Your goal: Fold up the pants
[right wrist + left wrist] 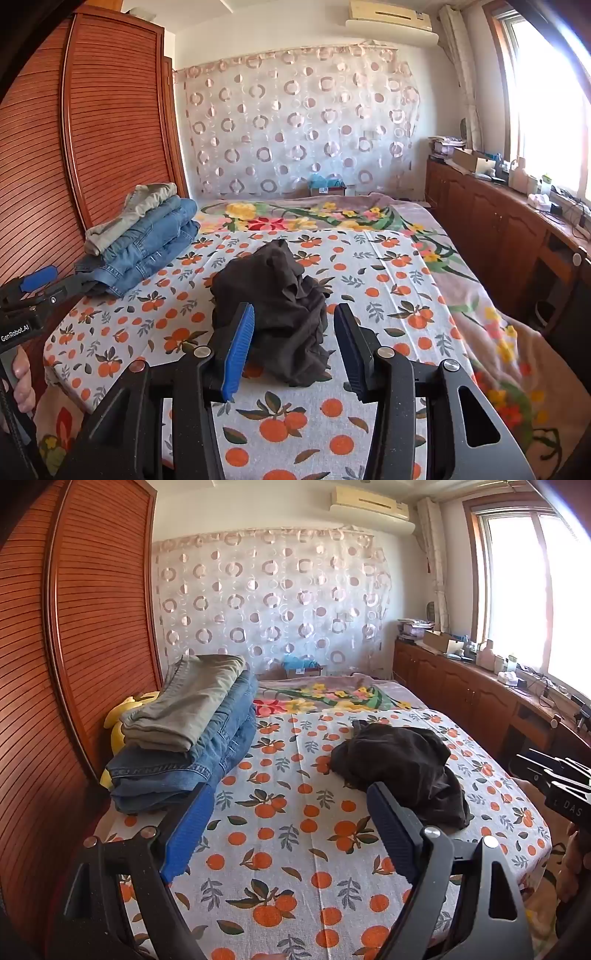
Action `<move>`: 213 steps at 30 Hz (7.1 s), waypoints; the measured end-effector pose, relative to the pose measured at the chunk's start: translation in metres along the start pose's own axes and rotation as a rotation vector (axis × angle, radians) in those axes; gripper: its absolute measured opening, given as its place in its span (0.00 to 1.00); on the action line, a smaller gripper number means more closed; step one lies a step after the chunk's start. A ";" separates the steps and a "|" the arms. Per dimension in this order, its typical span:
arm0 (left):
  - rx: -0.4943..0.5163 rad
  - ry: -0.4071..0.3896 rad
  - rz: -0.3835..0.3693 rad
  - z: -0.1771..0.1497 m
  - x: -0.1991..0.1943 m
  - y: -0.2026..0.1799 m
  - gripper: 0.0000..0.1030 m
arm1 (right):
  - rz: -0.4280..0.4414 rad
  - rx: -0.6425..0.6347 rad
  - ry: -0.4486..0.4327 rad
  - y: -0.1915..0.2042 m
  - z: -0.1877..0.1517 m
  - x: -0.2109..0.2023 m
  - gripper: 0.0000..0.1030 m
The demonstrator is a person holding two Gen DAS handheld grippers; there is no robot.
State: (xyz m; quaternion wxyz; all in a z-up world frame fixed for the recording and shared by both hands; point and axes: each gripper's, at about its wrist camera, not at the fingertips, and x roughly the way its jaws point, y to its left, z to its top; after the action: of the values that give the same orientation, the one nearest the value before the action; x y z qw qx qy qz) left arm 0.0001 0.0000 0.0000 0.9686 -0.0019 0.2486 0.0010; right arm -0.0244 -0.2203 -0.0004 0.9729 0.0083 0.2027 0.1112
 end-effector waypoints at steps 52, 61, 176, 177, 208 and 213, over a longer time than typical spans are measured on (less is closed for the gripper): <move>0.007 -0.032 -0.008 0.004 -0.015 -0.008 0.83 | 0.001 -0.002 -0.008 0.001 0.001 -0.004 0.45; 0.005 -0.033 -0.007 0.004 -0.015 -0.008 0.83 | 0.003 -0.001 -0.010 0.002 0.001 -0.004 0.45; 0.121 0.197 -0.319 0.027 0.130 -0.044 0.83 | 0.176 0.091 0.319 -0.137 -0.021 0.032 0.02; 0.129 0.201 -0.330 0.029 0.133 -0.050 0.83 | 0.174 0.095 0.324 -0.139 -0.026 0.031 0.02; 0.251 0.482 -0.324 0.045 0.281 -0.075 0.50 | 0.151 0.093 0.297 -0.164 0.006 0.103 0.41; 0.255 0.458 -0.346 0.045 0.276 -0.076 0.17 | 0.148 0.111 0.302 -0.168 0.001 0.106 0.42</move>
State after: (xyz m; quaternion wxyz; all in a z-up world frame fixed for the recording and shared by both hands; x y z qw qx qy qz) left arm 0.2640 -0.0759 -0.0938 0.8656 0.0772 0.4544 -0.1956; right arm 0.1065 -0.3609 -0.0509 0.9187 0.0601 0.3510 0.1710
